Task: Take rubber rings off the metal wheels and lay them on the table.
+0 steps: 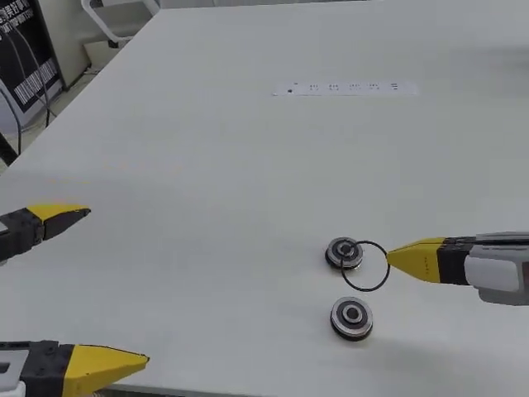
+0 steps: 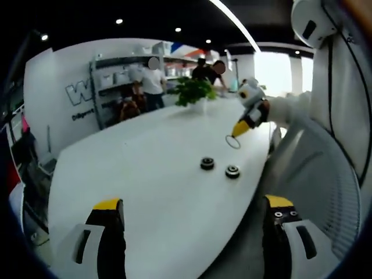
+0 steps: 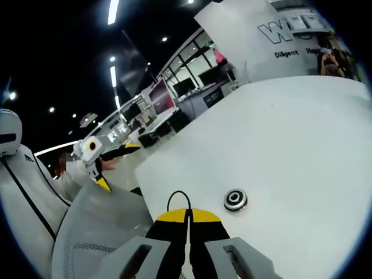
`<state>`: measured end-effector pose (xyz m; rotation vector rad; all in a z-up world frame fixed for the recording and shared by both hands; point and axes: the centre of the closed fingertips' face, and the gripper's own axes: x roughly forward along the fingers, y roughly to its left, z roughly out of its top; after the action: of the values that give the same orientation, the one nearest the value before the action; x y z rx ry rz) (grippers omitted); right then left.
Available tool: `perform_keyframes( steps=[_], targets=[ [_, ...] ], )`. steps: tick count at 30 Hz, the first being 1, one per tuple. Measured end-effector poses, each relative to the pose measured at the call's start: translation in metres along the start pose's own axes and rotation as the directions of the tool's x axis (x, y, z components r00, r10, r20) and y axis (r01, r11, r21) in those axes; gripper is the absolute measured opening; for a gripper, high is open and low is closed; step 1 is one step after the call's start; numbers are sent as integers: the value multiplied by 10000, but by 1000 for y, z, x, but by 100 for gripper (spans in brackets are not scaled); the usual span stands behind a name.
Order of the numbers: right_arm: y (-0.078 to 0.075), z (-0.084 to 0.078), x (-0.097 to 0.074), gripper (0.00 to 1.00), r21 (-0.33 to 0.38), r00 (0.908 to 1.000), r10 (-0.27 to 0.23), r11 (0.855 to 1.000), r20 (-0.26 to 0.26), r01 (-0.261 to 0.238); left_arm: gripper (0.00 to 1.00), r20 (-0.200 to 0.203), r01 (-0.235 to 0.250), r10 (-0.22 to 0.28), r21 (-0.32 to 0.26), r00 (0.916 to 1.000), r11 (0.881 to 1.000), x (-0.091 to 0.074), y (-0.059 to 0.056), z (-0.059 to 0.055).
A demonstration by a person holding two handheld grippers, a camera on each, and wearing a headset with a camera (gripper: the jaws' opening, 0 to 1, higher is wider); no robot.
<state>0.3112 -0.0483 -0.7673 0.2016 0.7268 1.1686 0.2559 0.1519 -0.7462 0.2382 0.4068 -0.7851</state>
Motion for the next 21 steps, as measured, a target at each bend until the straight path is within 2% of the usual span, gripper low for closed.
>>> perform_keyframes(
  steps=[4, 11, 21],
  targets=[
    [4, 4, 7, 0, -223, 9997, 174, 9996, -175, -178, 100, -113, -212, 211, -85, 9997, 9997, -2, -2, -8],
    [9, 7, 20, 0, -486, 9975, 464, 9976, -528, -490, 100, 43, -355, 358, -514, 9993, 9980, -3, -2, -10],
    [7, -7, 55, 0, -1040, 9819, 680, 9907, -1766, -873, 100, 2, -361, 361, -642, 9993, 9973, -2, -2, -11]
  ],
)
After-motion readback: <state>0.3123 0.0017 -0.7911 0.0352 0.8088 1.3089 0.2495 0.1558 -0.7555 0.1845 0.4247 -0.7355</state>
